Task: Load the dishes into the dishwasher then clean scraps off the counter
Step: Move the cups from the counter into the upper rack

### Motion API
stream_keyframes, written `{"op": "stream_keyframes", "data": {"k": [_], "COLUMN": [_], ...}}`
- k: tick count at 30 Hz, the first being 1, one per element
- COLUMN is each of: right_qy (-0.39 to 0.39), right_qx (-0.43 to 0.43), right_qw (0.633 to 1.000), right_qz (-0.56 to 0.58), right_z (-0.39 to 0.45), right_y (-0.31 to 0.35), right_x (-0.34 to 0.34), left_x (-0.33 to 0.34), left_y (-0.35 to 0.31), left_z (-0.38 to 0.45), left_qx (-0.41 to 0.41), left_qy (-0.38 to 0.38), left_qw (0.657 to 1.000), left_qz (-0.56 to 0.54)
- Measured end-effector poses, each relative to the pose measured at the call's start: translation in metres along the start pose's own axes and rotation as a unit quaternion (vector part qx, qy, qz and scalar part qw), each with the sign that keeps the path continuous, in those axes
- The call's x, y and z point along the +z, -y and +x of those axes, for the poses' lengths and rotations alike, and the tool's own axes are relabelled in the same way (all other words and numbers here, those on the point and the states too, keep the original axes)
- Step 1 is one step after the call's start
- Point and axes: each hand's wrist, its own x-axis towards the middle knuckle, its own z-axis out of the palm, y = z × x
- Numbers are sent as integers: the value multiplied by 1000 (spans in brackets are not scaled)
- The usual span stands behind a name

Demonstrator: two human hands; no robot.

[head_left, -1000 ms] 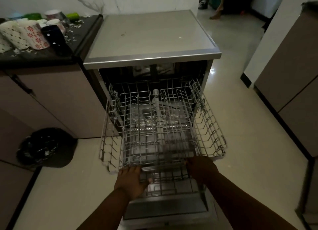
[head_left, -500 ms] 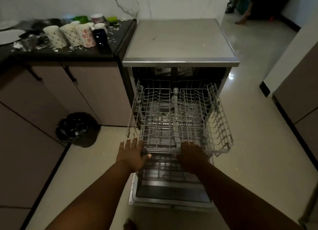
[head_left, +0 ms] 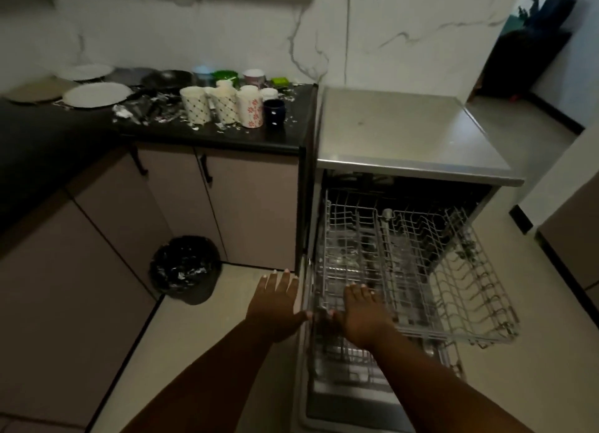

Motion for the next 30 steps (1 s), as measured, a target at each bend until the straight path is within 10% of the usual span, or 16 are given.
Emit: {"op": "stream_keyframes", "data": {"k": [16,30], "right_qy": [-107,-211], "right_qx": [-41,-44], "right_qw": [993,974], "right_qz": [12,69], "right_z": [145,338], "right_y": [164,175], "right_x": [-92,-244], "left_x": [-88,-239], "left_y": [188,246], "left_z": [86,263], "left_qx": [-13,-82], "left_qy": [-82,-189], "left_qw": [995,950], "left_qz": [-59,-235]}}
